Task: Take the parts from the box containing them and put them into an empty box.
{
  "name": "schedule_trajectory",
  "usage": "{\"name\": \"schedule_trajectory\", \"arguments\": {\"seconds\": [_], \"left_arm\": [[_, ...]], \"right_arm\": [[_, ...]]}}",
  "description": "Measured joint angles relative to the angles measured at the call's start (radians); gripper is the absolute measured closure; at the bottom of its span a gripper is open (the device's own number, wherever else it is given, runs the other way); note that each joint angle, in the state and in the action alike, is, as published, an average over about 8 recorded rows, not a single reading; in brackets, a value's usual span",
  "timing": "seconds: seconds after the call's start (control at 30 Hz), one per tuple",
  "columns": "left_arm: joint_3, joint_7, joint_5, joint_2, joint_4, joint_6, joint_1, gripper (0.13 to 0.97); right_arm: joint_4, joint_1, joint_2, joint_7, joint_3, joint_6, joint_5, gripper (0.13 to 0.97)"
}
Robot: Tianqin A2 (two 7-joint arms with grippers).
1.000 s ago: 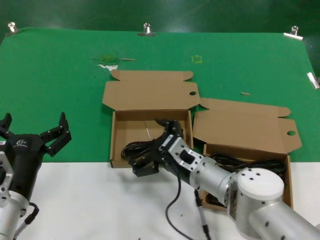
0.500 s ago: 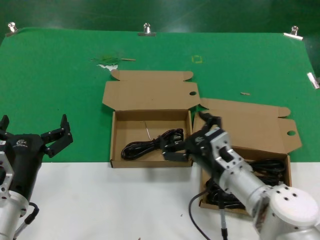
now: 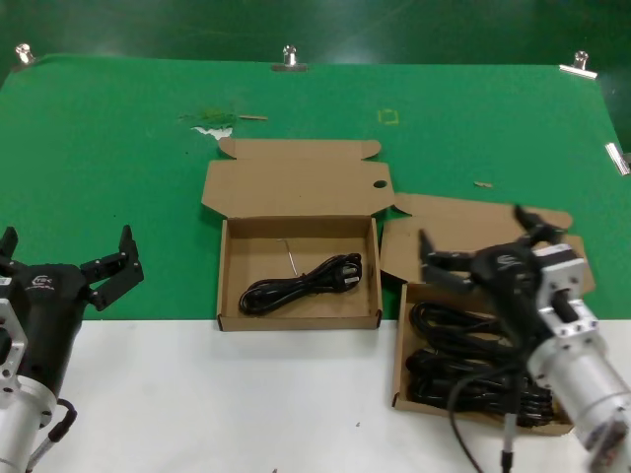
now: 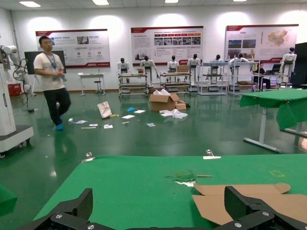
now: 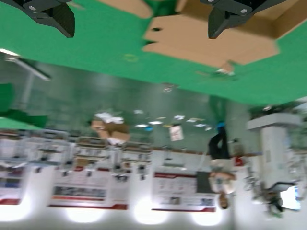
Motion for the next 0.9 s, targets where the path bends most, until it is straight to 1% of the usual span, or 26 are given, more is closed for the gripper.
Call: {"name": "schedule_trajectory", "arguments": {"seconds": [0.17,0.3,0.9], "left_arm": [[0.000,0.000,0.000,0.000,0.000,0.000,0.000,0.132],[0.000,0.000,0.000,0.000,0.000,0.000,0.000,0.132],[0.000,0.000,0.000,0.000,0.000,0.000,0.000,0.132]], "right_arm": [[0.092,-0.068,0.019,0.067,0.071,0.037,-0.033,0.129],[0.132,-0.098,0.027,0.097,0.102,0.053,-0.047,0.129],[0.140,-0.103,0.028,0.102,0.108,0.056,-0.050,0.129]]}}
